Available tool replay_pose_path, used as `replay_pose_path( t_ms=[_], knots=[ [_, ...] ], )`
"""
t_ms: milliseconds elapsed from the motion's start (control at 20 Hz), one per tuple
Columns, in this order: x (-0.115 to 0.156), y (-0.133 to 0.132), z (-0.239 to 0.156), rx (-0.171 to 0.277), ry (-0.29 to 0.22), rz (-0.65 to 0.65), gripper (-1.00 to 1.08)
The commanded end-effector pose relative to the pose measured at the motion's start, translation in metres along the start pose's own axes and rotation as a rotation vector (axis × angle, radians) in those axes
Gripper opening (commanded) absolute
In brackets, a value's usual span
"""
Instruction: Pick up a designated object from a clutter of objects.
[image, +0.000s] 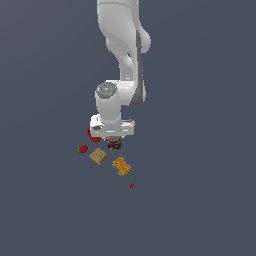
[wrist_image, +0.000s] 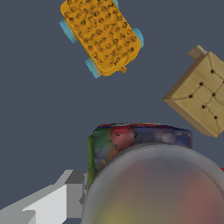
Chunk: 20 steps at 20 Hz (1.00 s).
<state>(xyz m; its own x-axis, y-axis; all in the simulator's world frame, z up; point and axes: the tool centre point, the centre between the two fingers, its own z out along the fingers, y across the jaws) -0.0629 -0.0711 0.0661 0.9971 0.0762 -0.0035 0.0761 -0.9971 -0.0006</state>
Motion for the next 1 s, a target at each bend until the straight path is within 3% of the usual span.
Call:
replay_pose_path(
  t_ms=[0,400,950],
  knots=[
    [0.002,0.001,-0.009,-0.001,0.004,0.0,-1.0],
    [0.008,0.006,-0.058,-0.001,0.004,0.0,-1.0],
    [0.021,0.016,-0.16,-0.001,0.004,0.0,-1.0]
  ],
)
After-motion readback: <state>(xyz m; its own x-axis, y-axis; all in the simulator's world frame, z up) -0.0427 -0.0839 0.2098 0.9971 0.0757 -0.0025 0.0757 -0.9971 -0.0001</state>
